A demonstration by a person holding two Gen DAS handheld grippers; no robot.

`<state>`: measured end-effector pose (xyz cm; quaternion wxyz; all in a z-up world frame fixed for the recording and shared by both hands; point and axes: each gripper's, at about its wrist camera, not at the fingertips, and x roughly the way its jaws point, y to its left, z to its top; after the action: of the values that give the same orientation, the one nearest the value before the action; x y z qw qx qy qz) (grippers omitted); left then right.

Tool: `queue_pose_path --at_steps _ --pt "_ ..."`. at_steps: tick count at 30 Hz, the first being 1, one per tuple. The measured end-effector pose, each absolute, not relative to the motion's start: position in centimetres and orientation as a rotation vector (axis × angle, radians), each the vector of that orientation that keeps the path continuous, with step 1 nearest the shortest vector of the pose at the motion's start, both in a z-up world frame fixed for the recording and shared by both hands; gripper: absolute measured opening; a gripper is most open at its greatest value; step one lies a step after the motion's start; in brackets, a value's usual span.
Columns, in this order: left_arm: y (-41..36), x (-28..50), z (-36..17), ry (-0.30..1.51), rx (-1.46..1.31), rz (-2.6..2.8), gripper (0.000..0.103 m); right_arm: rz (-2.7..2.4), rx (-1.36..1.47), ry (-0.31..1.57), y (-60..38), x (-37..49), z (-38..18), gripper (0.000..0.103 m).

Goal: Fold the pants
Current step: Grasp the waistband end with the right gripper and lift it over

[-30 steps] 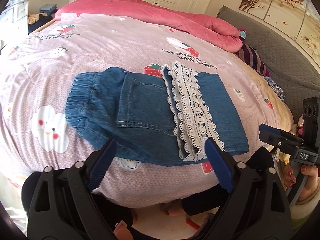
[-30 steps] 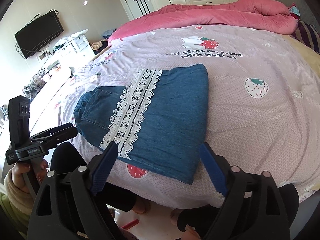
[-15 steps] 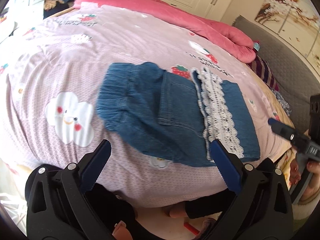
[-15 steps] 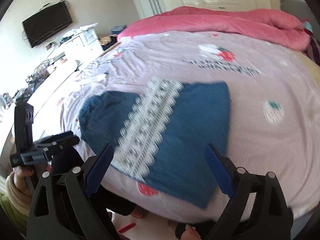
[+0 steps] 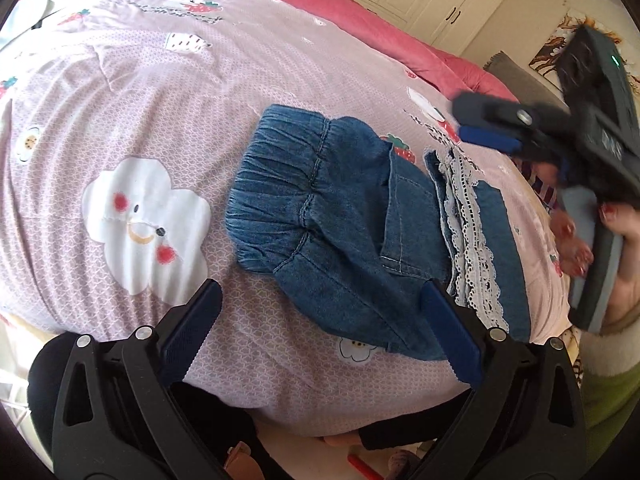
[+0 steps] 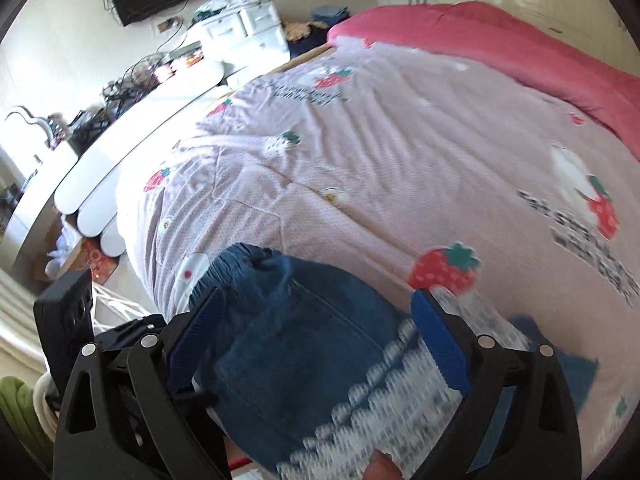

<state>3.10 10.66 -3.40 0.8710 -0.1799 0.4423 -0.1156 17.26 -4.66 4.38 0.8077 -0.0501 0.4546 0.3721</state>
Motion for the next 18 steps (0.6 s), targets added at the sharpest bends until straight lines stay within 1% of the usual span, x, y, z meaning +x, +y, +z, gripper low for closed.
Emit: queue_pose_path --at_steps 6,14,16,17,18 --pt "10.6 3.8 -3.9 0.933 -0.39 -0.258 0.093 0.876 -0.174 1.058 -0.8 19.6 2.5 0.094" --pt "10.5 4.1 -4.2 0.927 -0.401 -0.272 0.093 0.952 -0.271 1.12 3.4 20.5 0.6 0.093" --pt "10.6 4.4 -4.2 0.926 -0.401 -0.274 0.093 0.969 -0.284 1.146 4.1 20.6 -0.3 0.087" --pt "10.7 4.4 -4.3 0.926 -0.404 -0.275 0.093 0.986 -0.282 1.168 4.6 20.6 -1.0 0.076" --pt "10.9 4.4 -4.4 0.926 -0.409 -0.276 0.093 0.997 -0.277 1.183 4.9 20.5 -1.5 0.062"
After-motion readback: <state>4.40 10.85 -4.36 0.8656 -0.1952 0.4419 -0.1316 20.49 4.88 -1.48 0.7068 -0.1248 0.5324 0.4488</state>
